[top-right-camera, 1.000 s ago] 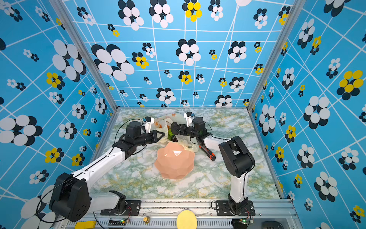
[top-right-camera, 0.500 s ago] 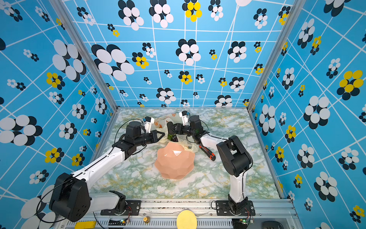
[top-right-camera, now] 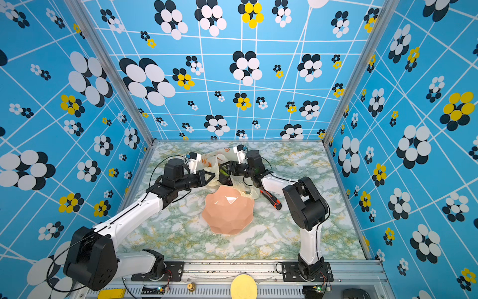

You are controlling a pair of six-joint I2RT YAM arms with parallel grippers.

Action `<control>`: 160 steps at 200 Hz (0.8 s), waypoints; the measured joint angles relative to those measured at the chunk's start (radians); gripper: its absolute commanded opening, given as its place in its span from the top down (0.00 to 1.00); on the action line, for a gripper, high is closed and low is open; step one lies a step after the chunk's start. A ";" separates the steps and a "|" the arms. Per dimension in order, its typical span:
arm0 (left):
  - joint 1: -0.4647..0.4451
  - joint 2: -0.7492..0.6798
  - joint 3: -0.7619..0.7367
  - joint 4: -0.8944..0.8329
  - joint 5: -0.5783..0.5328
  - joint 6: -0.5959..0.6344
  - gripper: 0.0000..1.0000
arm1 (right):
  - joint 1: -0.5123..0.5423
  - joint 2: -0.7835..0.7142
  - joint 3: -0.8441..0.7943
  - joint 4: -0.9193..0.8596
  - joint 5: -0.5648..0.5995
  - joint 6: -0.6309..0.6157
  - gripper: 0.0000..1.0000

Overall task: Place the fruits into the plastic bag
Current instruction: 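Open the right gripper to release the avocado into the bag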

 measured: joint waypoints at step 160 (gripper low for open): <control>0.018 -0.032 -0.013 0.003 -0.003 0.003 1.00 | 0.056 -0.603 -0.119 -0.733 0.146 -0.942 0.01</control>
